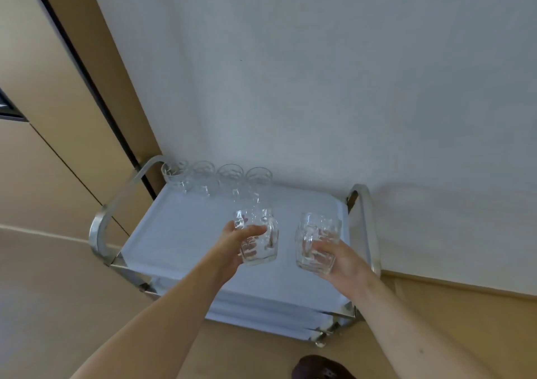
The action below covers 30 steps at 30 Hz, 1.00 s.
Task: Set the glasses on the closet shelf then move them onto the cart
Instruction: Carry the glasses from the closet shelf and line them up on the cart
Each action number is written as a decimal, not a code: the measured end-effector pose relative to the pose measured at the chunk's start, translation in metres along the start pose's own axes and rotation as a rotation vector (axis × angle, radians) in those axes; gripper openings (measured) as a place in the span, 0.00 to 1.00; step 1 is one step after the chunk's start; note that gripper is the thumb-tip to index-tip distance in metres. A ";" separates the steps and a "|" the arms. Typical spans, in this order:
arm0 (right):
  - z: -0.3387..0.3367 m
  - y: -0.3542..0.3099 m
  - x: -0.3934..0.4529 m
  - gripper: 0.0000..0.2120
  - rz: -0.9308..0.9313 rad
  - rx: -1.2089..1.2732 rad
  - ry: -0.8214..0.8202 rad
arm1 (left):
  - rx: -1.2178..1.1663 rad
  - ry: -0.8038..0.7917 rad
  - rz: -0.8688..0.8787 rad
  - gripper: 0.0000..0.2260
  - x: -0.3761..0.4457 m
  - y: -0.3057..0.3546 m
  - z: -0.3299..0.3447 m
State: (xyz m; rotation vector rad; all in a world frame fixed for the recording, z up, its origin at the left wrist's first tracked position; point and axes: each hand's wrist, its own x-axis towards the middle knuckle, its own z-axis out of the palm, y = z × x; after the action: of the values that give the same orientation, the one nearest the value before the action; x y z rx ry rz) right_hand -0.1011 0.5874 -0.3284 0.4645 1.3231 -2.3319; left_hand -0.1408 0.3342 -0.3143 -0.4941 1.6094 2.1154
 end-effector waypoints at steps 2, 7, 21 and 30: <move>-0.004 -0.003 0.007 0.37 0.001 -0.026 -0.006 | 0.027 -0.015 -0.001 0.38 0.006 0.002 0.003; -0.020 -0.009 0.040 0.37 0.014 -0.091 0.004 | 0.076 -0.013 0.005 0.35 0.030 0.008 0.015; -0.064 -0.005 0.129 0.45 0.146 -0.262 0.151 | 0.392 0.161 -0.060 0.48 0.117 -0.013 0.017; -0.056 -0.004 0.143 0.48 0.091 -0.491 0.237 | 0.583 0.182 0.013 0.45 0.138 -0.026 0.019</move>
State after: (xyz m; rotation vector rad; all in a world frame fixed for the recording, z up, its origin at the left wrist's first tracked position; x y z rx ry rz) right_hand -0.2209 0.6104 -0.4209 0.6334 1.8703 -1.8278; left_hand -0.2432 0.3753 -0.4028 -0.4818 2.2183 1.5279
